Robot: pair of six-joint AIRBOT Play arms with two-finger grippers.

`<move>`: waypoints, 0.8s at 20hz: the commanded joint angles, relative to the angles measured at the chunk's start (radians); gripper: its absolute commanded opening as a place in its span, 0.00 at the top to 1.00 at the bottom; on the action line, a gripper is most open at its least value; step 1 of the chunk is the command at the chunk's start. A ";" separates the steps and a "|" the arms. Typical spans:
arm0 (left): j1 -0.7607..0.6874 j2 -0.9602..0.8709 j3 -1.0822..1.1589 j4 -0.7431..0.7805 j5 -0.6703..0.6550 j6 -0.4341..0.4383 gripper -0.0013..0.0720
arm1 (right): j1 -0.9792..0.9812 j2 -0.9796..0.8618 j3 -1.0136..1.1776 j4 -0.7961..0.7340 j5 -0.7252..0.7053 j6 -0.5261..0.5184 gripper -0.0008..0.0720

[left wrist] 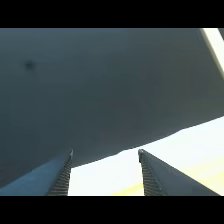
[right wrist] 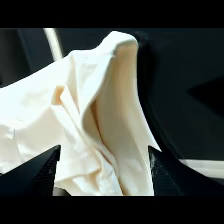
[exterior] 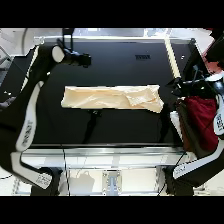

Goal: Fold the shirts.

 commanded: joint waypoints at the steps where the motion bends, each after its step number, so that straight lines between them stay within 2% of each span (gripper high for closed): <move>1: -0.027 -0.183 0.201 -0.105 -0.239 0.045 0.32 | 0.027 -0.137 0.040 0.101 0.010 -0.059 0.13; 3: -0.039 -0.236 0.201 -0.128 -0.260 0.049 0.32 | 0.063 -0.182 0.094 0.043 0.010 -0.065 0.12; 6: -0.068 -0.284 0.201 -0.128 -0.257 0.064 0.32 | 0.116 -0.228 0.202 -0.128 0.008 -0.036 0.12; 8: -0.086 -0.303 0.200 -0.128 -0.241 0.080 0.32 | 0.142 -0.249 0.251 -0.160 0.016 -0.031 0.13; 11: -0.096 -0.312 0.196 -0.128 -0.227 0.082 0.32 | 0.165 -0.266 0.267 -0.160 0.071 -0.034 0.13; 13: -0.097 -0.312 0.196 -0.128 -0.222 0.082 0.32 | 0.172 -0.271 0.267 -0.135 0.173 -0.084 0.13; 16: -0.097 -0.312 0.196 -0.128 -0.221 0.082 0.32 | 0.173 -0.267 0.268 -0.011 0.288 -0.118 0.13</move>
